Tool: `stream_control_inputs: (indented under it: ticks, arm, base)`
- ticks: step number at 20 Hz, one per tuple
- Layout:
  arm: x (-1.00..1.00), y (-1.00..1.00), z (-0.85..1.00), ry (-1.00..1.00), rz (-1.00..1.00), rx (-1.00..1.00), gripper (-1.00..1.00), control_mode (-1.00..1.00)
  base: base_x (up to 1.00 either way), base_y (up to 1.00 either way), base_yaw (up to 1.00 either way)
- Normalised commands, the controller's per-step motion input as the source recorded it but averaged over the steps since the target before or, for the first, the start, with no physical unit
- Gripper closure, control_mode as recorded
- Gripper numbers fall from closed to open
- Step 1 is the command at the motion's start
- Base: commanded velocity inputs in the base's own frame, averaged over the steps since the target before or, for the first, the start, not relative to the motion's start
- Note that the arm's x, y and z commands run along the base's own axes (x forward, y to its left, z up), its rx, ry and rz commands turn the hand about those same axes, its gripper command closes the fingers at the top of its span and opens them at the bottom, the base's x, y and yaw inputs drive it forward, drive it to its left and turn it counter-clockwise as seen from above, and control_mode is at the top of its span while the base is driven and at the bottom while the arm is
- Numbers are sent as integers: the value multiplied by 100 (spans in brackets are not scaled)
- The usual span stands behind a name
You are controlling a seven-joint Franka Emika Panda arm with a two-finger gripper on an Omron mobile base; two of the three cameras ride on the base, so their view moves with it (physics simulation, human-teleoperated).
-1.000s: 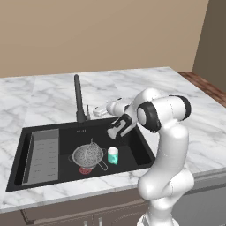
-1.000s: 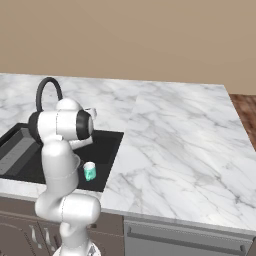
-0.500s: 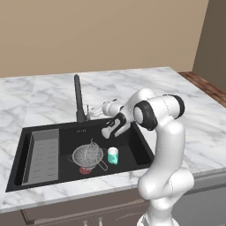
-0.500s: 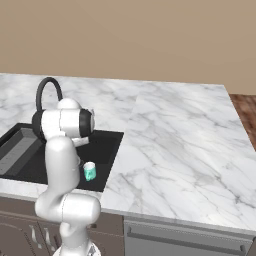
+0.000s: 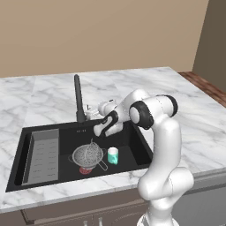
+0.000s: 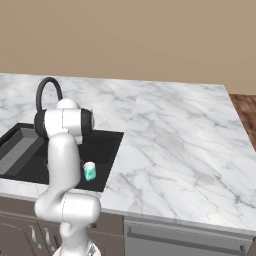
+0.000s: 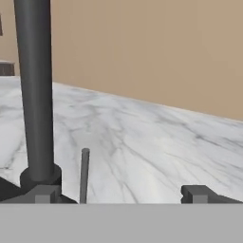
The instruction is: Pick the strainer and colander and place them in the sink. Then turn on the water.
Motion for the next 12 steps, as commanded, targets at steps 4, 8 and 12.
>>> stream_control_inputs:
  ticks: [4, 8, 12]
  arm:
    - [4, 23, -12, -2, -5, 0, -100, -100]
    - [4, 21, -7, 0, -2, 0, -100, -100]
    - [1, 4, -3, 0, 0, 0, -100, -100]
  base:
    - [0, 0, 0]
    - [0, 0, 0]
    - [0, 0, 0]
